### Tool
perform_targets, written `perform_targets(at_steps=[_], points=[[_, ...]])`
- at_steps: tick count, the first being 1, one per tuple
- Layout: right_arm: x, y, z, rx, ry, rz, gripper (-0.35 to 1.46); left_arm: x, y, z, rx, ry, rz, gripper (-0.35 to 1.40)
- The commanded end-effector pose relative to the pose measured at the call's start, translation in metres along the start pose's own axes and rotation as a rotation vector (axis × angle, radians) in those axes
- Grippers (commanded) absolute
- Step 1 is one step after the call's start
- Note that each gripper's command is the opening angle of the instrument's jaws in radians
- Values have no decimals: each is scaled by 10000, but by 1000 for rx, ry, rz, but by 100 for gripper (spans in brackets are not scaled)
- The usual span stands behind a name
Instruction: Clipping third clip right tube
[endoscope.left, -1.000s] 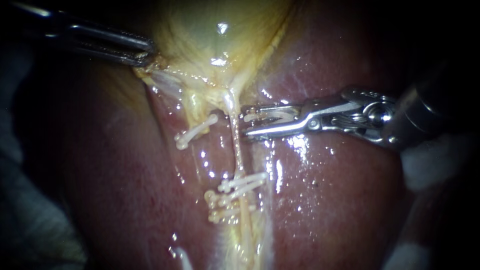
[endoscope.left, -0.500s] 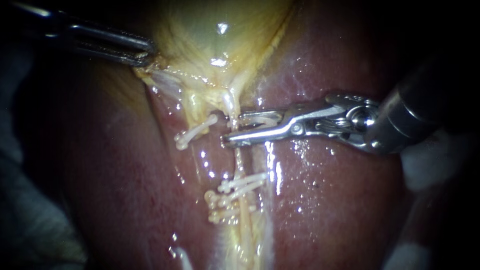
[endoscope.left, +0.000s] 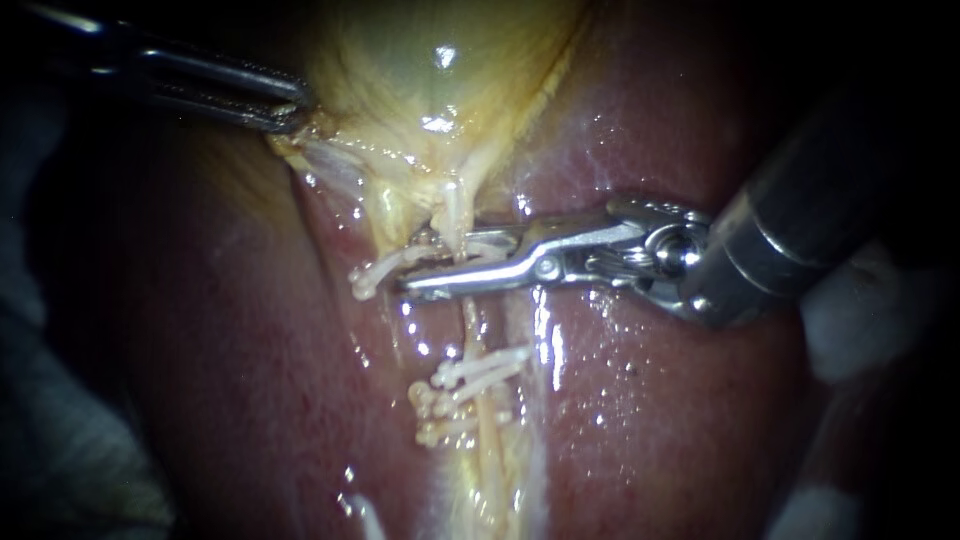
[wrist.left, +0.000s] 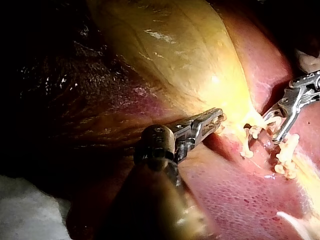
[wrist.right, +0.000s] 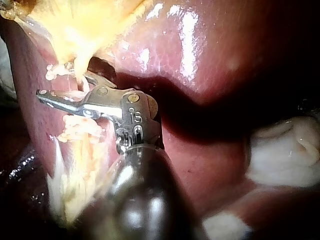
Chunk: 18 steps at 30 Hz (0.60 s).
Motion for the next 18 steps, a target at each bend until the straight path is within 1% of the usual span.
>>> perform_targets(at_steps=[1, 4, 8, 11, 13, 18], points=[[4, -4, -1, 10, 5, 2, 48, 0, 0, 0, 0, 0, 0, -35], [11, -13, -2, 41, 17, 8, 47, 0, 0, 0, 0, 0, 0, -35], [18, -24, -2, 54, 17, 14, 45, 0, 0, 0, 0, 0, 0, -35], [24, -28, -3, 55, 18, 25, 43, 0, 0, 0, 0, 0, 0, -35], [29, -30, -5, 56, 18, 16, 42, 0, 0, 0, 0, 0, 0, -35], [38, -33, -14, 60, 20, -12, 30, 0, 0, 0, 0, 0, 0, -35]])
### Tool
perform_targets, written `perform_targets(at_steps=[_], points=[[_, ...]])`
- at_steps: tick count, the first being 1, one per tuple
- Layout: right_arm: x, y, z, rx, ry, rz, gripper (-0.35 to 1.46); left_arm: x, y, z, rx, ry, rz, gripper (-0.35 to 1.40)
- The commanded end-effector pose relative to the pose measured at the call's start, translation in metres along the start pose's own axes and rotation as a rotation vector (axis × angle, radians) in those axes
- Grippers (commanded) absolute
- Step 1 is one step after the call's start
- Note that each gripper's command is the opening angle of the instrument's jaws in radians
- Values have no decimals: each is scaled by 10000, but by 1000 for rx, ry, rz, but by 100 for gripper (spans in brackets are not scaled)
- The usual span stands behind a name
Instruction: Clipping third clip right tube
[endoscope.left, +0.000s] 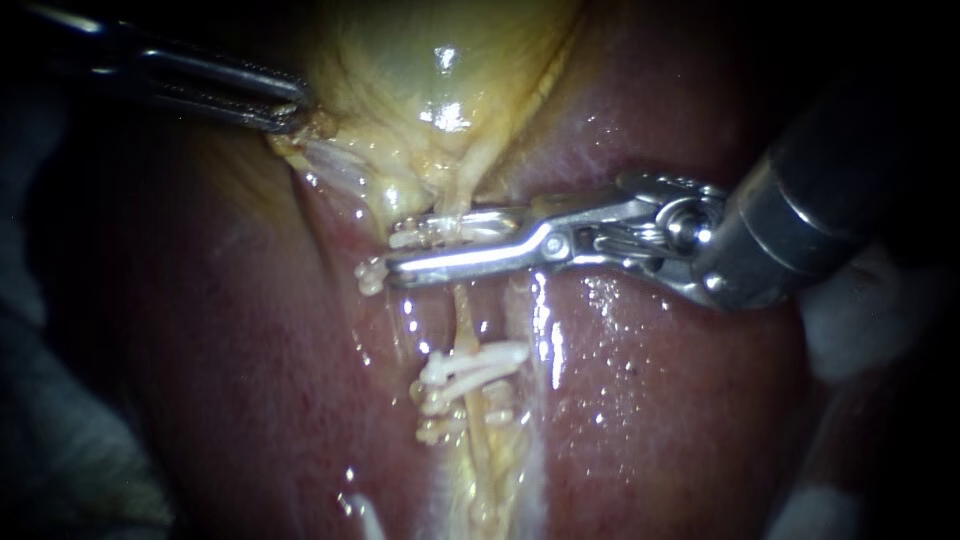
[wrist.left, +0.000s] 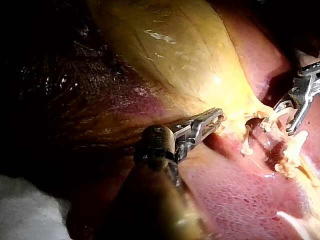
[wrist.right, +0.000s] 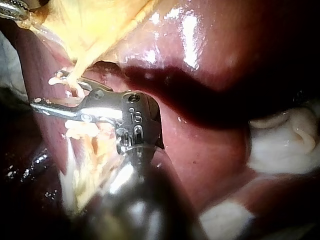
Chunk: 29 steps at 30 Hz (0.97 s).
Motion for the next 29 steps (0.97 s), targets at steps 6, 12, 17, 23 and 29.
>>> perform_targets(at_steps=[6, 12, 17, 23, 29], points=[[0, -1, -4, -7, 5, -16, 1, 0, 0, 0, 0, 0, 0, -35], [-1, -2, -9, -7, 5, -16, -35, 0, 0, 1, 0, 0, 0, -35], [-3, 0, -10, -7, 4, -18, -35, 0, 0, 1, 1, 0, 0, -35], [-4, 0, -10, -7, 4, -18, -35, 0, 0, 1, 1, 0, 0, -35], [-4, 2, -10, -8, 4, -19, -35, 0, 0, 1, 1, 0, 0, -35]])
